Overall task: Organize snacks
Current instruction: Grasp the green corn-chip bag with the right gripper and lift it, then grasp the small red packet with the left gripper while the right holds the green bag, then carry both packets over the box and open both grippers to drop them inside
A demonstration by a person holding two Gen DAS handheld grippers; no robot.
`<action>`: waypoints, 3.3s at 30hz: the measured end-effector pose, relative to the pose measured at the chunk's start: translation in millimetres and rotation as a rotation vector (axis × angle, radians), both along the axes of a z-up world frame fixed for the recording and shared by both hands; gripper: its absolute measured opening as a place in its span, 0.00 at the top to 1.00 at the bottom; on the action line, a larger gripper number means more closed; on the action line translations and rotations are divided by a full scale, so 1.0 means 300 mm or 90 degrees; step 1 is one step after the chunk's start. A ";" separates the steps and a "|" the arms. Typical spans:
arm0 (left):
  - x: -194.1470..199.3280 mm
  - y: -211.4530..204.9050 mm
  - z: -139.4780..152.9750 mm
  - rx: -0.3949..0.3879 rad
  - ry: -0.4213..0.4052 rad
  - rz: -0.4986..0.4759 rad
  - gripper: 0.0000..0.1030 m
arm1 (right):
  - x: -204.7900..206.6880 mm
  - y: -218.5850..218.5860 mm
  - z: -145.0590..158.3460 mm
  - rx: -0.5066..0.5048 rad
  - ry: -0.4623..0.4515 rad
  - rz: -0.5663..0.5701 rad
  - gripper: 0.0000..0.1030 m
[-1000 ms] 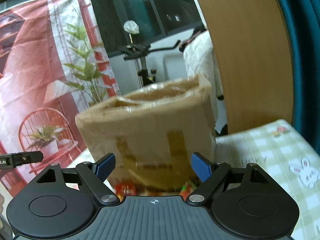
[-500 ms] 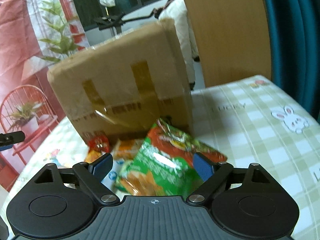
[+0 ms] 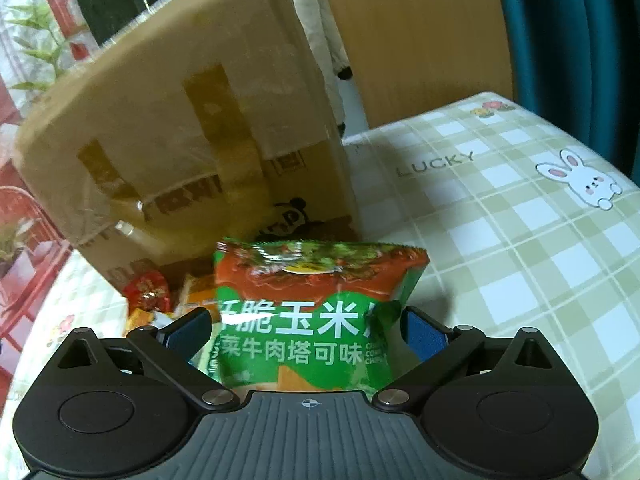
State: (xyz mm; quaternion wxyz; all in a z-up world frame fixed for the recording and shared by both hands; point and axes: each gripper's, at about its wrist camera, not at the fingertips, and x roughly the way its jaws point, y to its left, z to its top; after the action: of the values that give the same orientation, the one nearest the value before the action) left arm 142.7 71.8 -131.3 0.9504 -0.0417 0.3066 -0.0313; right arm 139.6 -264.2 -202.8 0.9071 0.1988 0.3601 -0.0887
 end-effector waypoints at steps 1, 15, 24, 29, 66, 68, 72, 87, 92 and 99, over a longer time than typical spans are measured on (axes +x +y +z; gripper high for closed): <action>0.001 0.003 -0.002 0.000 0.002 0.000 0.19 | 0.007 0.001 -0.010 -0.003 0.007 -0.003 0.08; -0.004 -0.136 -0.084 -0.016 0.071 -0.122 0.34 | -0.088 -0.002 0.013 -0.060 -0.033 0.089 0.24; 0.109 -0.101 -0.076 -0.051 0.092 -0.094 0.46 | -0.119 -0.033 0.023 -0.056 -0.070 0.103 0.24; 0.277 -0.086 -0.076 -0.079 0.122 -0.081 0.51 | -0.122 -0.056 0.023 -0.040 -0.082 0.094 0.24; 0.477 -0.238 -0.267 0.040 0.175 -0.119 0.76 | -0.124 -0.098 0.017 -0.006 -0.093 0.083 0.24; 0.446 -0.220 -0.253 0.031 0.164 -0.125 0.83 | -0.126 -0.097 0.021 -0.008 -0.095 0.082 0.24; 0.396 -0.211 -0.254 0.043 0.157 -0.148 0.84 | -0.135 -0.086 0.032 -0.011 -0.100 0.088 0.24; 0.292 -0.149 -0.096 -0.011 0.073 -0.149 0.88 | -0.152 -0.070 0.099 -0.032 -0.122 0.094 0.24; 0.239 -0.133 0.010 -0.020 0.022 -0.158 0.88 | -0.158 -0.066 0.133 -0.037 -0.133 0.093 0.24; 0.178 -0.130 0.136 -0.023 -0.049 -0.152 0.88 | -0.190 -0.066 0.206 -0.065 -0.154 0.080 0.24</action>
State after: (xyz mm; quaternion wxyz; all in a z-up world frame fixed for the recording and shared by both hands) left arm 196.2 32.8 -90.6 0.9501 -0.0211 0.2719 -0.1513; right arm 82.4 -284.0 -141.1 0.9566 0.1389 0.2548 -0.0254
